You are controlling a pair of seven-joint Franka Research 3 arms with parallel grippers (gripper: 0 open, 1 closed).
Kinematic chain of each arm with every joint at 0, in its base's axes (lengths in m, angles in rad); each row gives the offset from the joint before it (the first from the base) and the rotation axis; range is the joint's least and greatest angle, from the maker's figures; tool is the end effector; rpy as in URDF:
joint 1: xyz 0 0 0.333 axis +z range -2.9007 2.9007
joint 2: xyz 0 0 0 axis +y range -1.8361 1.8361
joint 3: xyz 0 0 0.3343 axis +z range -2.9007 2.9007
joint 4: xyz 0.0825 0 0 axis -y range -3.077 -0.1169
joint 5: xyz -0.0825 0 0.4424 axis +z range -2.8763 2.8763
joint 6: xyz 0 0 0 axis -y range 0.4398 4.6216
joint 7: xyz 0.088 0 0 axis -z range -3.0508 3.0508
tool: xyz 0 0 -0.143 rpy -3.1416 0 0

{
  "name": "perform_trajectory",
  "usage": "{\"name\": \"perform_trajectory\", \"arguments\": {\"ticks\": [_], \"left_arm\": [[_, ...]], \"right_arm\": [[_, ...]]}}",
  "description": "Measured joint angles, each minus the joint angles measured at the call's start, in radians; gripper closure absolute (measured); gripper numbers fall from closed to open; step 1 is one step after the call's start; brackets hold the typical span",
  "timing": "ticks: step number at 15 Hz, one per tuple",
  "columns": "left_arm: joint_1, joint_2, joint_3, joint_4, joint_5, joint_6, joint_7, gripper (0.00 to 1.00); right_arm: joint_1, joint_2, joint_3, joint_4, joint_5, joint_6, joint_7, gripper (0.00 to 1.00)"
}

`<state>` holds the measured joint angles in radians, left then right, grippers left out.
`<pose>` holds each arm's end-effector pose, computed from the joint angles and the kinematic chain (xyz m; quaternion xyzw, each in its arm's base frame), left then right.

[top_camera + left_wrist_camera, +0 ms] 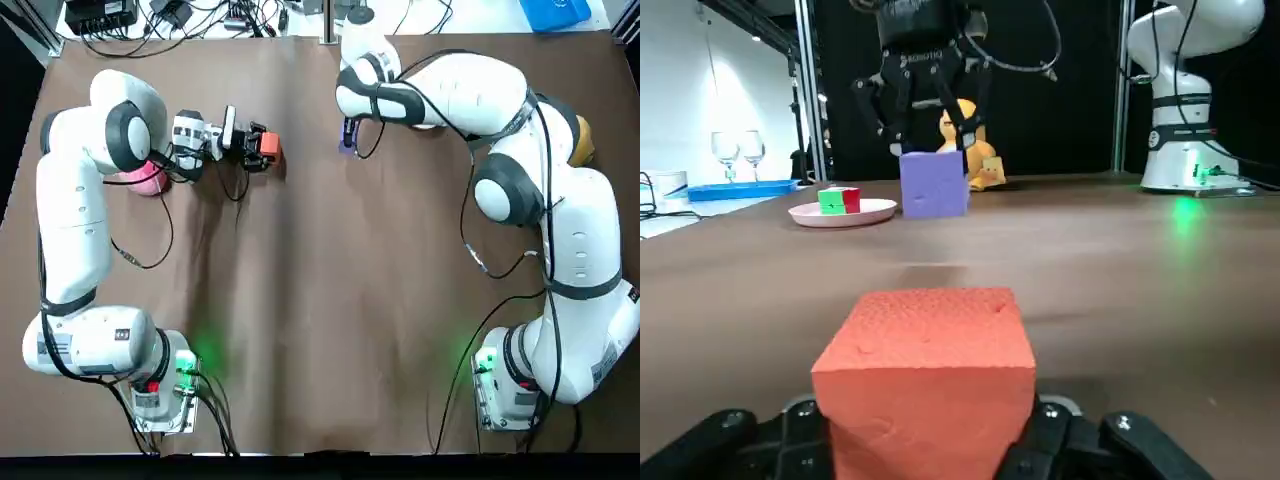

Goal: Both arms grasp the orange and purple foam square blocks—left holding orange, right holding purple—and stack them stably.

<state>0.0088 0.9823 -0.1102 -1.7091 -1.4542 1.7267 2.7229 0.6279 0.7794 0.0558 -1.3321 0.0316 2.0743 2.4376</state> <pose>0.6166 -0.1907 -0.0024 0.4887 -0.5575 0.4638 0.4850 0.6222 0.5000 0.2105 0.6270 -0.7781 -0.0336 0.0178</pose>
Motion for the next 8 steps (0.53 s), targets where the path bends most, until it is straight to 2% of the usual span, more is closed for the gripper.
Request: {"name": "perform_trajectory", "arguments": {"ticks": [3,8], "left_arm": [[-0.03,0.0,0.0,0.014,-0.029,0.012,0.0,0.42],[-0.149,0.0,-0.008,0.045,-0.107,0.051,0.0,0.42]], "right_arm": [[-0.01,-0.004,0.0,0.028,0.005,-0.04,-0.011,0.47],[-0.012,-0.004,0.001,0.03,0.006,-0.046,-0.024,0.47]]}}
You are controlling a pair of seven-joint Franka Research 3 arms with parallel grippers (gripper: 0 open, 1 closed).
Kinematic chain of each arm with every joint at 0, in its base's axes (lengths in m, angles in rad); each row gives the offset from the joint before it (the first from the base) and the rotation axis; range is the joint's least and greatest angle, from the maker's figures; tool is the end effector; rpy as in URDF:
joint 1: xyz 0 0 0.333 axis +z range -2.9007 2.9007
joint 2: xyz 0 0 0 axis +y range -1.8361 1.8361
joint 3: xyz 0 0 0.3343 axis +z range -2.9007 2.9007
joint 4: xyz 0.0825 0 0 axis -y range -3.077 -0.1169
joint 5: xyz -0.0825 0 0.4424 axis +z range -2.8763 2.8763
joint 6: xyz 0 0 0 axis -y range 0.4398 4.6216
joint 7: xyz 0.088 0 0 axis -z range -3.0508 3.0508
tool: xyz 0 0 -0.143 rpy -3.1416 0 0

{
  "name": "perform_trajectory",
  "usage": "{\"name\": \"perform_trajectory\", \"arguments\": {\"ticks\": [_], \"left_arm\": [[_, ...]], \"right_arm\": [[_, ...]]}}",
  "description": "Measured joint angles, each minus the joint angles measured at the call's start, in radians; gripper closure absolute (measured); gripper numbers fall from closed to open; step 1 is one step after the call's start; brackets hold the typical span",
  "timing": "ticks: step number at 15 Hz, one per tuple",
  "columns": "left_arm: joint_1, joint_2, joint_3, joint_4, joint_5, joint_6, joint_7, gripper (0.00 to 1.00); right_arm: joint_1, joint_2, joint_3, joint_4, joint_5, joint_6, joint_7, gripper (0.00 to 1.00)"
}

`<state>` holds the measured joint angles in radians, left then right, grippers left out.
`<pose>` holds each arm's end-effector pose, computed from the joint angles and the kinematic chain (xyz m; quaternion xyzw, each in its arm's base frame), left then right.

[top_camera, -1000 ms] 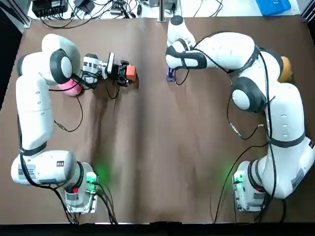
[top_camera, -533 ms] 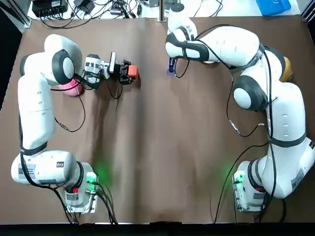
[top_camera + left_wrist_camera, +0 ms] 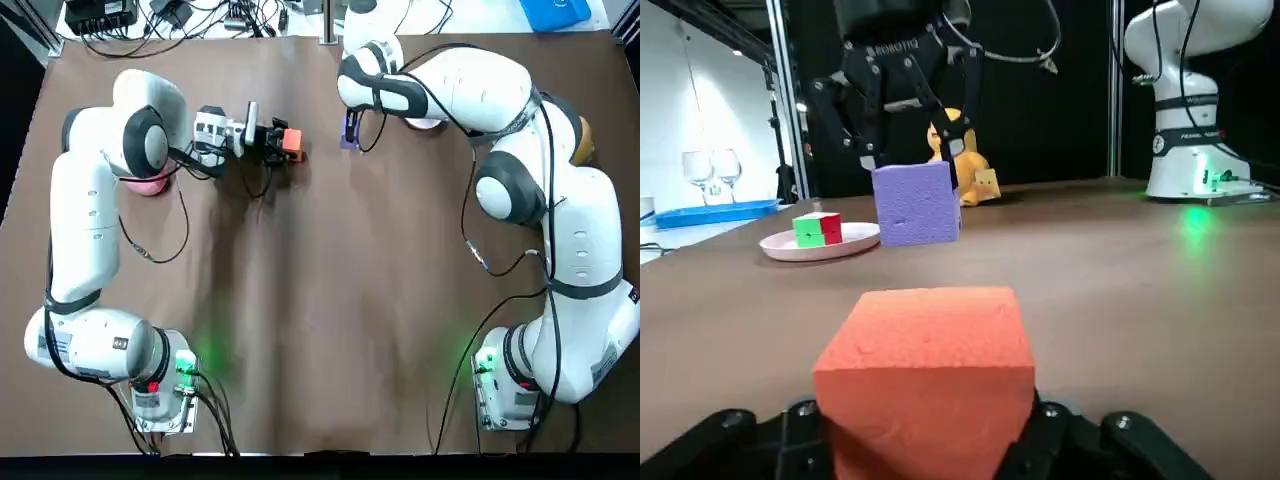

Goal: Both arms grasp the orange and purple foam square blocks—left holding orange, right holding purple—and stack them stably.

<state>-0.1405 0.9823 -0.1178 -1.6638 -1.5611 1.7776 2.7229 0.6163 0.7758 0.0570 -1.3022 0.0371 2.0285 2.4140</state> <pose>0.6162 -0.2860 0.0135 0.4680 -0.5702 0.4689 0.4857 0.6294 0.4951 0.2248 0.6314 -0.7742 -0.0372 0.0232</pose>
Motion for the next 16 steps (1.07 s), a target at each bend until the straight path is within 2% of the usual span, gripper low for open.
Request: {"name": "perform_trajectory", "arguments": {"ticks": [4,7,9,12,16], "left_arm": [[-0.078,0.0,-0.026,0.026,-0.064,0.062,0.002,0.42],[-0.158,0.001,-0.03,0.035,-0.148,0.083,0.002,0.42],[-0.201,0.004,-0.03,0.035,-0.177,0.09,0.002,0.42],[-0.212,0.013,-0.027,0.04,-0.182,0.092,0.002,0.42],[-0.213,0.034,-0.023,0.052,-0.182,0.092,0.003,0.42]], "right_arm": [[0.0,0.0,0.001,0.0,0.001,-0.001,-0.04,0.47],[0.0,0.0,0.006,0.0,0.005,-0.002,-0.049,0.47],[0.0,0.0,0.01,0.016,0.013,-0.038,-0.049,0.47],[-0.002,-0.003,0.009,0.092,0.04,-0.143,-0.051,0.47],[0.001,-0.01,0.013,0.132,0.068,-0.173,-0.051,0.47]]}}
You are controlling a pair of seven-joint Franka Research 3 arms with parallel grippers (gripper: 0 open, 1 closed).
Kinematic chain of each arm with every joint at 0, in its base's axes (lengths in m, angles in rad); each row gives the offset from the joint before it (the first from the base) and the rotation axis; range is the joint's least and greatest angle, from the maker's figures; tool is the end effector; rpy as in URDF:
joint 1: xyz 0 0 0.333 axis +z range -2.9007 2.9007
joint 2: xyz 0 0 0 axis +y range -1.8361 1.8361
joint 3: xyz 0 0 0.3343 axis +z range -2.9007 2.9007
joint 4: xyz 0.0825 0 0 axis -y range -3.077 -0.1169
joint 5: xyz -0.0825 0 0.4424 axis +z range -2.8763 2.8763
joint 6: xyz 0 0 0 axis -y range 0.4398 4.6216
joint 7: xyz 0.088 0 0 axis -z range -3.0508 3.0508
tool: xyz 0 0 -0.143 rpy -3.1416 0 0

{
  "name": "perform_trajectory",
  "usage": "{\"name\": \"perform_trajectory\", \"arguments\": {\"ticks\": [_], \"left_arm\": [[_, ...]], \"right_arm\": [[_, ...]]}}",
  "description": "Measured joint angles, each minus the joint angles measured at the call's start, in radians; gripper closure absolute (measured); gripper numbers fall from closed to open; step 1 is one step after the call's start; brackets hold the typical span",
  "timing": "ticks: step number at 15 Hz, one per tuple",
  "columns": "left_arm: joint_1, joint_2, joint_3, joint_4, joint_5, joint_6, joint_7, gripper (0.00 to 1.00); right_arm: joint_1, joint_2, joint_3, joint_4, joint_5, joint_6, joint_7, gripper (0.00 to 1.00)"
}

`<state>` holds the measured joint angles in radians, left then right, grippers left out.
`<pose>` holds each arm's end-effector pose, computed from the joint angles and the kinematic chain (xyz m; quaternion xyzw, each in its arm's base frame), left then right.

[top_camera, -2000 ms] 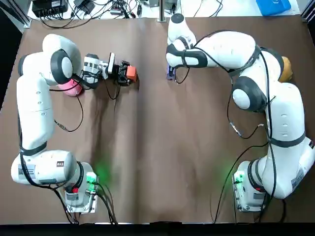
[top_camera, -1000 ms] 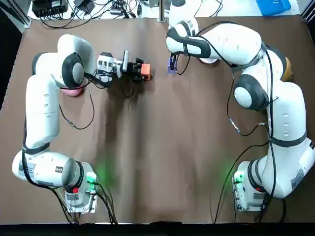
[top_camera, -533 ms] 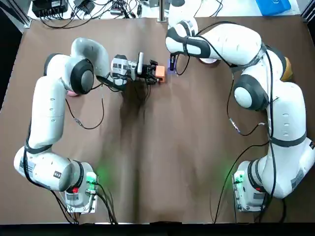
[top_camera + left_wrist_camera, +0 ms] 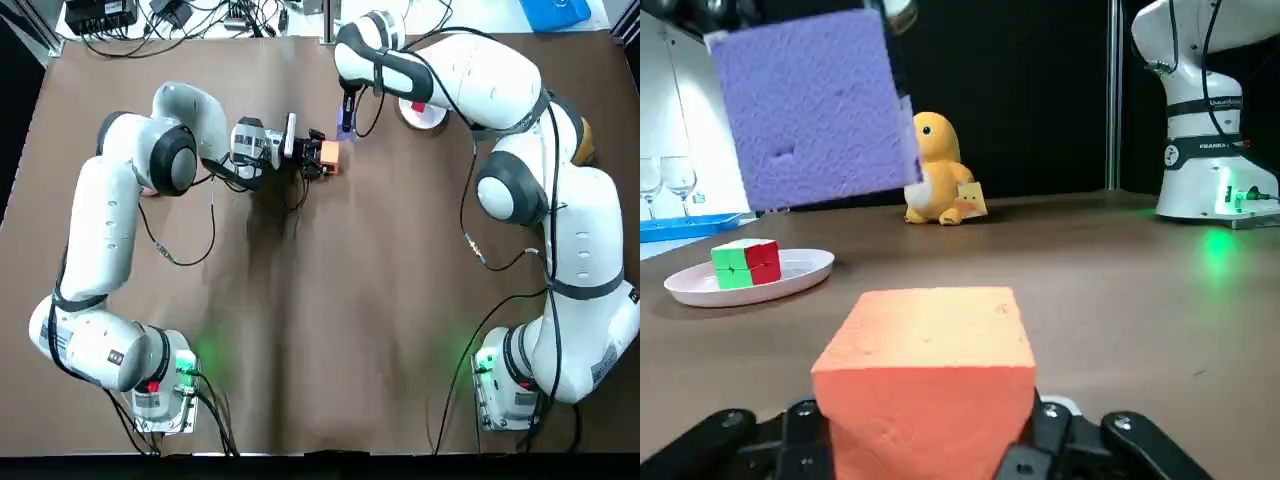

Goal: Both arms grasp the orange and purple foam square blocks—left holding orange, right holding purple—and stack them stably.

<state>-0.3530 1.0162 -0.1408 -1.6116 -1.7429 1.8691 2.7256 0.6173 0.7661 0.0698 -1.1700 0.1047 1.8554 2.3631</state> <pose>0.5727 -0.4241 0.0122 0.4602 -0.5644 0.4680 0.5007 0.6277 0.5127 0.2883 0.6475 -0.7574 -0.0758 0.0359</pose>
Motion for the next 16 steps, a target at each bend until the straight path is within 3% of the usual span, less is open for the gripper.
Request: {"name": "perform_trajectory", "arguments": {"ticks": [4,9,16], "left_arm": [[-0.003,0.019,-0.001,0.019,0.0,0.058,0.002,0.42],[-0.004,0.024,-0.002,0.029,0.0,0.059,0.006,0.42],[-0.004,0.025,-0.003,0.031,0.0,0.062,0.007,0.42]], "right_arm": [[0.029,0.007,0.002,-0.005,0.029,0.008,0.0,0.47],[0.061,0.028,0.002,-0.021,0.029,0.097,-0.001,0.47],[0.072,0.046,0.002,-0.033,-0.03,0.113,-0.069,0.47]]}}
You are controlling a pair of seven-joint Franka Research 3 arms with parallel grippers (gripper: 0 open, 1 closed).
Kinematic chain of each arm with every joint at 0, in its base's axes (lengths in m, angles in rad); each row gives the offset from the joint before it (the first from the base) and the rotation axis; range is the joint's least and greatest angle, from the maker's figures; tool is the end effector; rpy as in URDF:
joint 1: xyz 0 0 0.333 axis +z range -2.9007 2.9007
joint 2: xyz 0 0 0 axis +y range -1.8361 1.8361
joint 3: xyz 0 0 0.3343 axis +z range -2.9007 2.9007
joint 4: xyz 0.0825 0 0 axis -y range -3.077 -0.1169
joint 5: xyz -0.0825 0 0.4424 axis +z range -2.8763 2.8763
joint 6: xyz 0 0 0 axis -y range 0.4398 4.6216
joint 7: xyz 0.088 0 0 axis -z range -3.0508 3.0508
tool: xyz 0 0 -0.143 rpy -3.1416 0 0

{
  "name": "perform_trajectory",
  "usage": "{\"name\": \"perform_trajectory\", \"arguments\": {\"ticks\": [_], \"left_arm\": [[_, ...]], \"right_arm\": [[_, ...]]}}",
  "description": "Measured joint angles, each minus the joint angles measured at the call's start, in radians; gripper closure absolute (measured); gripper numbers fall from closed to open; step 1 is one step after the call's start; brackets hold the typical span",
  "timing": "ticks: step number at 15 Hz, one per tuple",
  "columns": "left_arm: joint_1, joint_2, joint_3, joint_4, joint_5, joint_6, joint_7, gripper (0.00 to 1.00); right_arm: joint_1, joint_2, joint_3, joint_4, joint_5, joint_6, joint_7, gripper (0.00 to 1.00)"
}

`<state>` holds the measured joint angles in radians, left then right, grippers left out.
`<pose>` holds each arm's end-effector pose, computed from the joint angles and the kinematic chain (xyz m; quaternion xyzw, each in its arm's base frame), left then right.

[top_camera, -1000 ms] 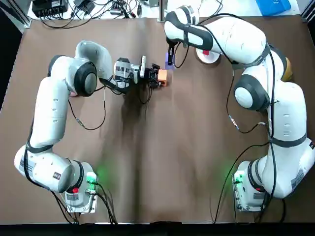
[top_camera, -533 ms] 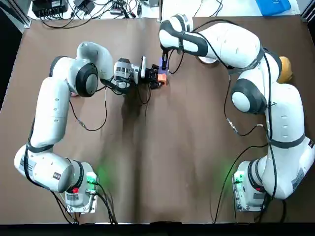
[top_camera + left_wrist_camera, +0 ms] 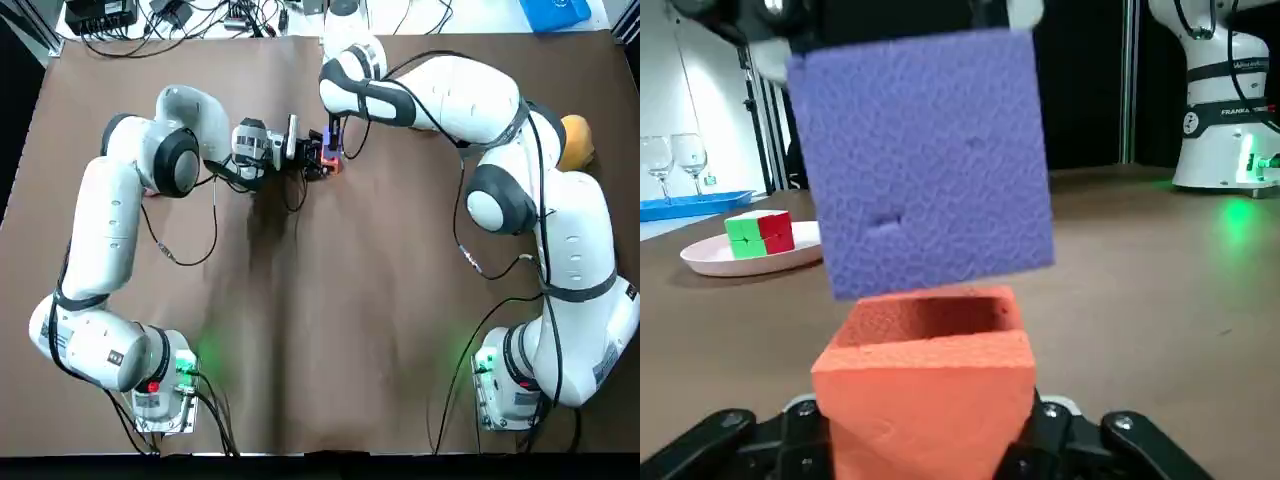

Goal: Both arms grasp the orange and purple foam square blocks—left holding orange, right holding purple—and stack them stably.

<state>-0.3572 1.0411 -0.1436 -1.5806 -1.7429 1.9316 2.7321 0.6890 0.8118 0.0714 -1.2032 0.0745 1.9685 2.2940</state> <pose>0.5804 -0.4241 -0.0004 0.4749 -0.5739 0.4656 0.4778 0.5953 0.5578 0.2424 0.7006 -0.7107 -0.0610 0.0197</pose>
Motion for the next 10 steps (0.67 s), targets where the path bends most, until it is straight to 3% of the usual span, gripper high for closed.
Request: {"name": "perform_trajectory", "arguments": {"ticks": [10], "left_arm": [[0.0,0.0,0.0,0.0,0.0,0.001,0.0,0.42]], "right_arm": [[0.008,0.021,0.0,-0.008,-0.013,0.058,0.013,0.47]]}}
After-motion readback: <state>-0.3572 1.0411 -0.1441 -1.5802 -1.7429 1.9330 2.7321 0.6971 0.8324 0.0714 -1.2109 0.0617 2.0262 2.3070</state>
